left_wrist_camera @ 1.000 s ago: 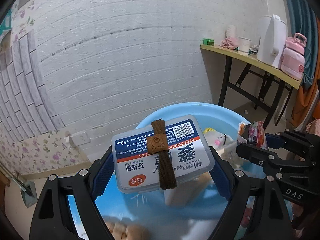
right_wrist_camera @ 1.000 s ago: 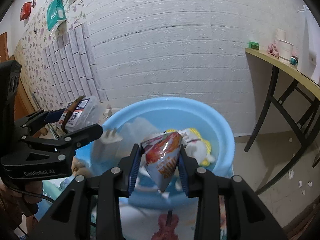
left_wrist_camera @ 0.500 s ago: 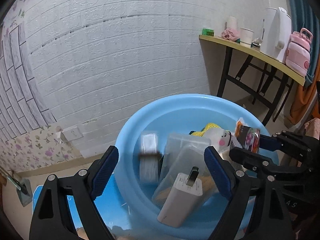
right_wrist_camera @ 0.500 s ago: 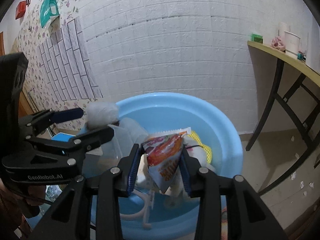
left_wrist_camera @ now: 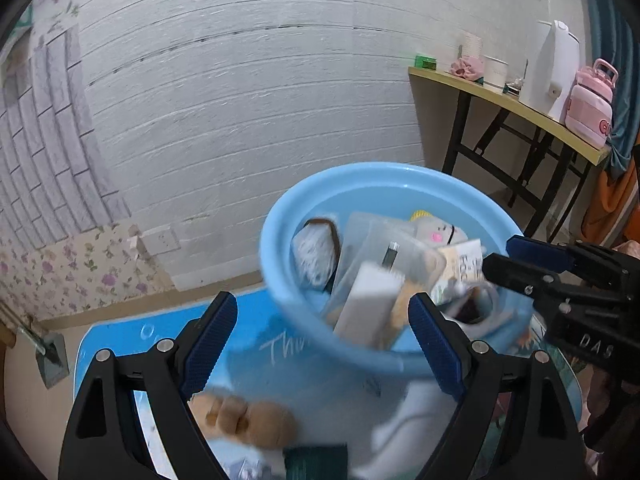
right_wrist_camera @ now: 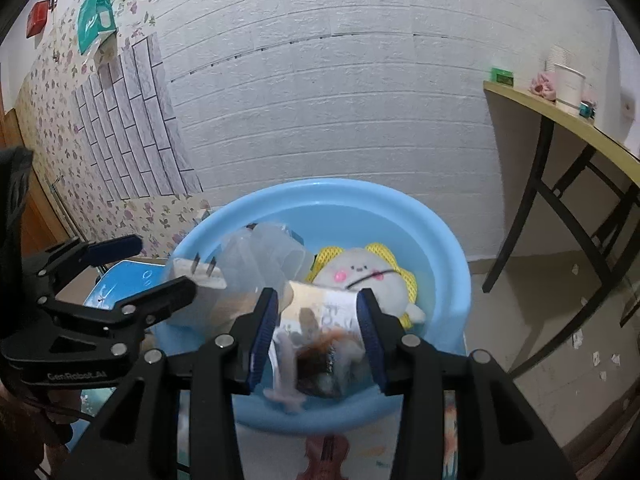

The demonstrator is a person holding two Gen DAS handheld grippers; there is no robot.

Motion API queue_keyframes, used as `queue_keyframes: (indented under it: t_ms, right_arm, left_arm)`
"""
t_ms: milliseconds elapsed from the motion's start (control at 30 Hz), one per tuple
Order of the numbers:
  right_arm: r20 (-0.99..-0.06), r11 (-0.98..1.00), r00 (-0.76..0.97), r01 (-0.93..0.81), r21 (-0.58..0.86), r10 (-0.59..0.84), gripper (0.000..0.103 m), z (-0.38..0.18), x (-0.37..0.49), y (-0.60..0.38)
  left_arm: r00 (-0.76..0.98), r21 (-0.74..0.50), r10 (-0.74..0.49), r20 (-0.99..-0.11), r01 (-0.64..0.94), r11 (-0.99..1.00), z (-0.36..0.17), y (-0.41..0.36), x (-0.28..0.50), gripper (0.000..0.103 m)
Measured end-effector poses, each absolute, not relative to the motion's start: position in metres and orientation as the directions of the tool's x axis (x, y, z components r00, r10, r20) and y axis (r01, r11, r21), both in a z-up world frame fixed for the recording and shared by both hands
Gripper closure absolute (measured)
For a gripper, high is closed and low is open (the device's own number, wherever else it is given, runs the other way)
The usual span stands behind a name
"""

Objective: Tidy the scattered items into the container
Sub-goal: 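Move the left gripper toward the plush toy while the right gripper reaches the green packet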

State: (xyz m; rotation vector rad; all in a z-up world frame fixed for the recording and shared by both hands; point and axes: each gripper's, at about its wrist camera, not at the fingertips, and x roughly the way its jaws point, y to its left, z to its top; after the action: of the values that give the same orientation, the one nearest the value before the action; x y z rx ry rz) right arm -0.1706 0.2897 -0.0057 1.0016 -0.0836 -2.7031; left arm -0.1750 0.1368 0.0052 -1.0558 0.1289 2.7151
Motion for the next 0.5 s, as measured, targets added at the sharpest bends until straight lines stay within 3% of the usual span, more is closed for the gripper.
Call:
queue_keyframes:
  t_ms: [500]
  right_arm:
    - [-0.631, -0.964, -0.729, 0.212, 0.16, -0.264, 0.063, 0.015, -0.118, 0.269]
  left_arm:
    - [-0.747, -0.01, 0.115, -0.655, -0.144, -0.99, 0.02, 0.076, -0.107, 0.015]
